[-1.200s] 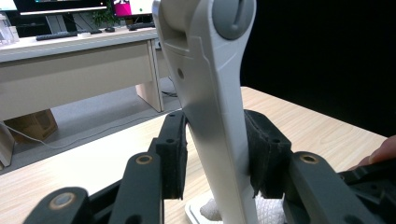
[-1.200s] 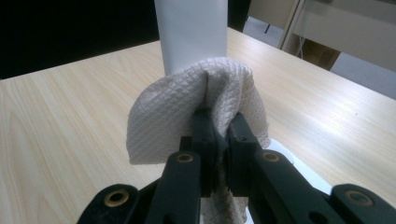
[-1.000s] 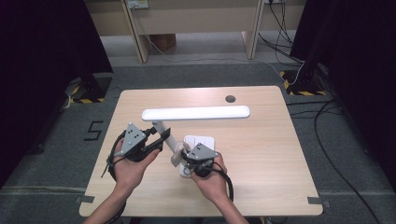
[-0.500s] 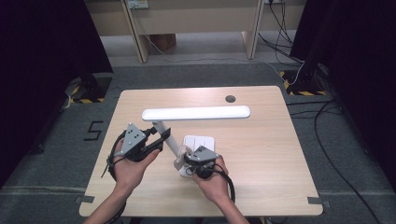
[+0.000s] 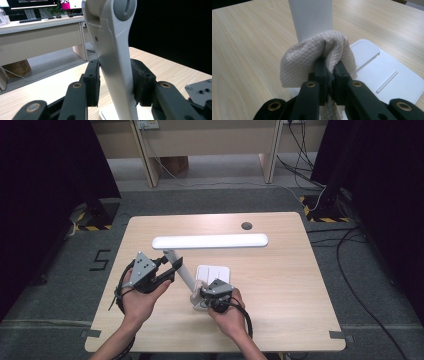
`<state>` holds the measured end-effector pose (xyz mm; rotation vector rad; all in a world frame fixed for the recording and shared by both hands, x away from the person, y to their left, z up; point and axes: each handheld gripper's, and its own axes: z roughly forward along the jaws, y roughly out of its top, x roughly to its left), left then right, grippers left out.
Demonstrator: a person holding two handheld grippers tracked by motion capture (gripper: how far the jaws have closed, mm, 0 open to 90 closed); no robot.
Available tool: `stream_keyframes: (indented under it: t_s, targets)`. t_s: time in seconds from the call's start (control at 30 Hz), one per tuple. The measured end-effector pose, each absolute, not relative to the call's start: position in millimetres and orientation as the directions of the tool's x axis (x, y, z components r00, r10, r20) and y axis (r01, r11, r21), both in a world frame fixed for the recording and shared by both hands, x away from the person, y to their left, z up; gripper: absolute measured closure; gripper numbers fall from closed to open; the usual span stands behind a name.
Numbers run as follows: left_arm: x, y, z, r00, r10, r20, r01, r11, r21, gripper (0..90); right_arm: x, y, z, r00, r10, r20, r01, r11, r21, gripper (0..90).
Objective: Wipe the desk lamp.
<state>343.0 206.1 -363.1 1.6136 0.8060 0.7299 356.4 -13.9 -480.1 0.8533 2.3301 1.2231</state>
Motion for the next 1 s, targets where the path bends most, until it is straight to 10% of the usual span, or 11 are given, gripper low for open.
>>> stream_keyframes:
  t_s: [1.0]
  targets:
    - [348, 206, -368, 0.583, 0.813, 0.012, 0.120, -0.100, 0.988, 56.8, 356, -21, -503, -0.742, 0.668, -0.059, 0.376, 0.487, 0.789, 84.9]
